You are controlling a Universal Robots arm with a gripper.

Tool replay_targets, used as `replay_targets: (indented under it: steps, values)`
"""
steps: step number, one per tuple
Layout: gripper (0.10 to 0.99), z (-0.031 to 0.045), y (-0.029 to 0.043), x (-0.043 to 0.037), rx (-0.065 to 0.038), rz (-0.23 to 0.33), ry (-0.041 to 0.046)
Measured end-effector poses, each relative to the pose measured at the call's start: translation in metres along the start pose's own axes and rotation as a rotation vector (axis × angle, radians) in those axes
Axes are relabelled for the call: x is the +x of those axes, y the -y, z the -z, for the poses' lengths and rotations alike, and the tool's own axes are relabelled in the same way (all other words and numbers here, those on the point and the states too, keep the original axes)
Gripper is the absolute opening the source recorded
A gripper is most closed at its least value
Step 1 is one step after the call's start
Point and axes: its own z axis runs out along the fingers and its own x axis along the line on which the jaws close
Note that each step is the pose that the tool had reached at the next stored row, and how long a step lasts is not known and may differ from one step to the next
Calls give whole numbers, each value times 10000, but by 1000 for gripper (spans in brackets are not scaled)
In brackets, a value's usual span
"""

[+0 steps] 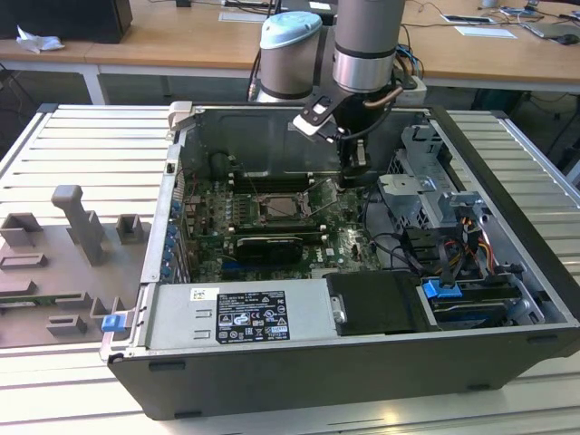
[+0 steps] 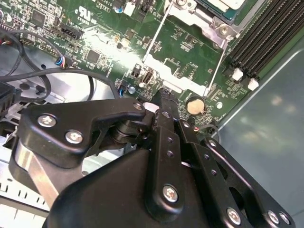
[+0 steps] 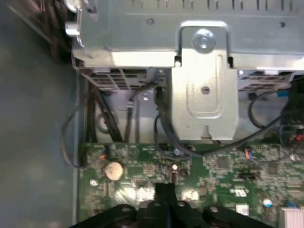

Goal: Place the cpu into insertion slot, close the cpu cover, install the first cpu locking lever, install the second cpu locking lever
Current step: 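Close the cpu cover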

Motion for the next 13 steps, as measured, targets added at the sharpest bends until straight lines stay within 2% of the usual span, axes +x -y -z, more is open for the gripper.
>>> replay_targets:
  steps: [2,3,4,5,6,7,13]
  values:
    - [106,-49,-1,1,36,1,0]
    - [106,-48,-1,1,120,3,1]
    - [106,-48,-1,1,228,7,1]
    - [106,-48,-1,1,421,12,0]
    - [106,-48,-1,1,536,15,0]
    - [106,-47,-1,2,573,16,0]
    - [106,-43,43,1,576,16,0]
